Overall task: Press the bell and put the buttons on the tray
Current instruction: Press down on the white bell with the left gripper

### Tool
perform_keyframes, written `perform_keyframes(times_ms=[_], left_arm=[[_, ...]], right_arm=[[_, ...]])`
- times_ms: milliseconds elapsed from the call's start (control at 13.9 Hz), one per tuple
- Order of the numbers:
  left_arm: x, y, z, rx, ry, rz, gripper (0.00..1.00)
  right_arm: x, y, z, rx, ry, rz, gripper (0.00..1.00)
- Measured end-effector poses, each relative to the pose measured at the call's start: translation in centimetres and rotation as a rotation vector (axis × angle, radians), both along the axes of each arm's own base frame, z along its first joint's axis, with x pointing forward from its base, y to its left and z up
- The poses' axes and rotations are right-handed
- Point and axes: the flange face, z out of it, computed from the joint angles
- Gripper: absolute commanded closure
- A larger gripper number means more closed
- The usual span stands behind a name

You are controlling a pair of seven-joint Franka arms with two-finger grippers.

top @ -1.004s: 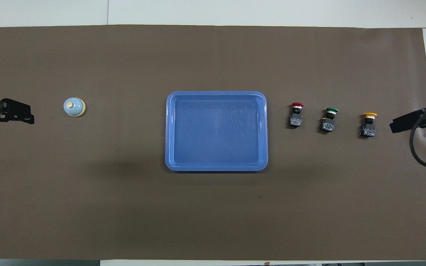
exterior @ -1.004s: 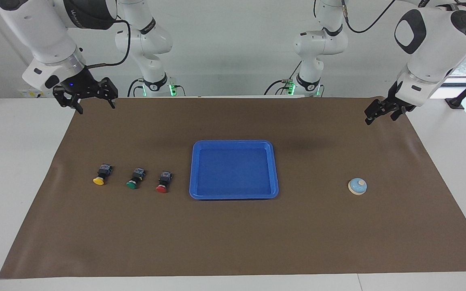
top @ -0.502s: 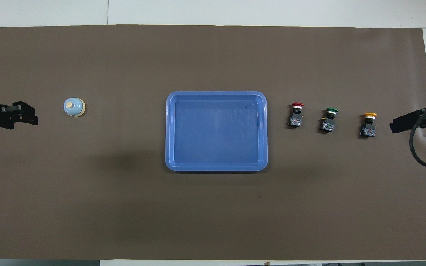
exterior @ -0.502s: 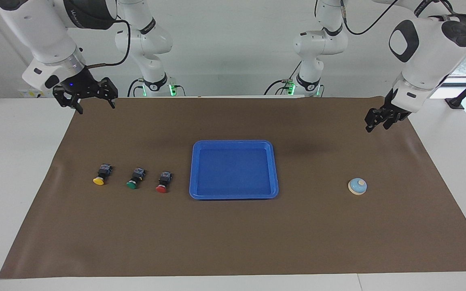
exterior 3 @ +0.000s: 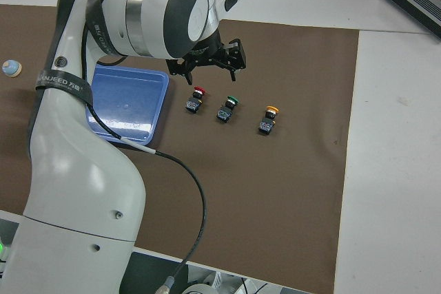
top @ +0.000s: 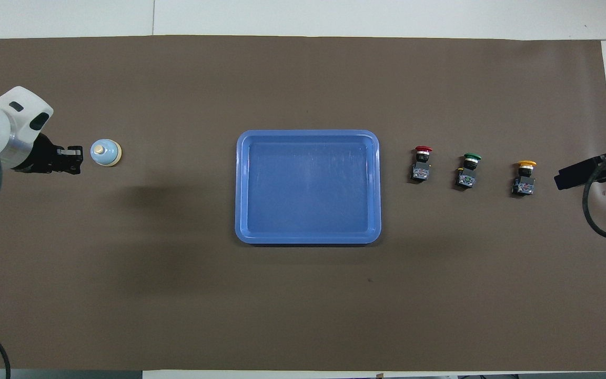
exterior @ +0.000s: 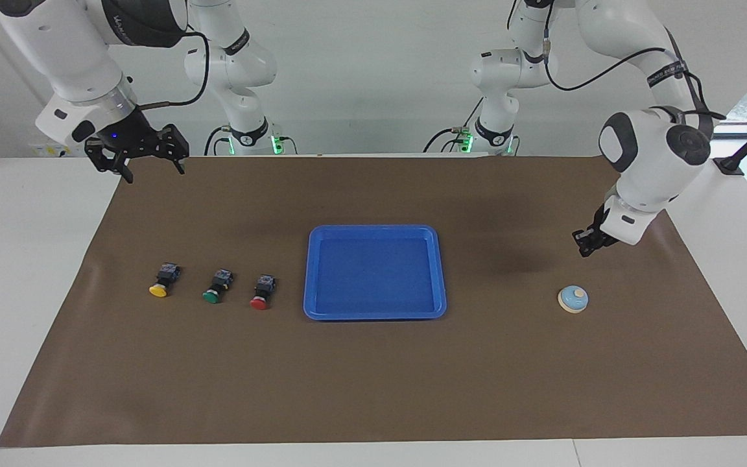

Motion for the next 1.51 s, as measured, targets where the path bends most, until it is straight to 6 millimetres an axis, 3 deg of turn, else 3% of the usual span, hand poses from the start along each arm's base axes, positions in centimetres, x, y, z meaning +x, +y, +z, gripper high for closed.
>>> perform_keyframes(times_ms=[430, 1004, 1506], left_arm=[[2.4, 0.5, -4.7, 0.006, -0.01, -0.002, 1.0], [3.9, 0.6, -4.1, 0.008, -0.035, -0.002, 1.0], [4.1, 0.5, -5.4, 0.008, -0.031, -0.004, 1.0]], right_arm=[[0.0, 0.0, 0.0, 0.0, 0.0, 0.0, 0.0], [0.0, 0.0, 0.0, 0.0, 0.0, 0.0, 0.0], [0.0, 0.0, 0.0, 0.0, 0.0, 0.0, 0.0]])
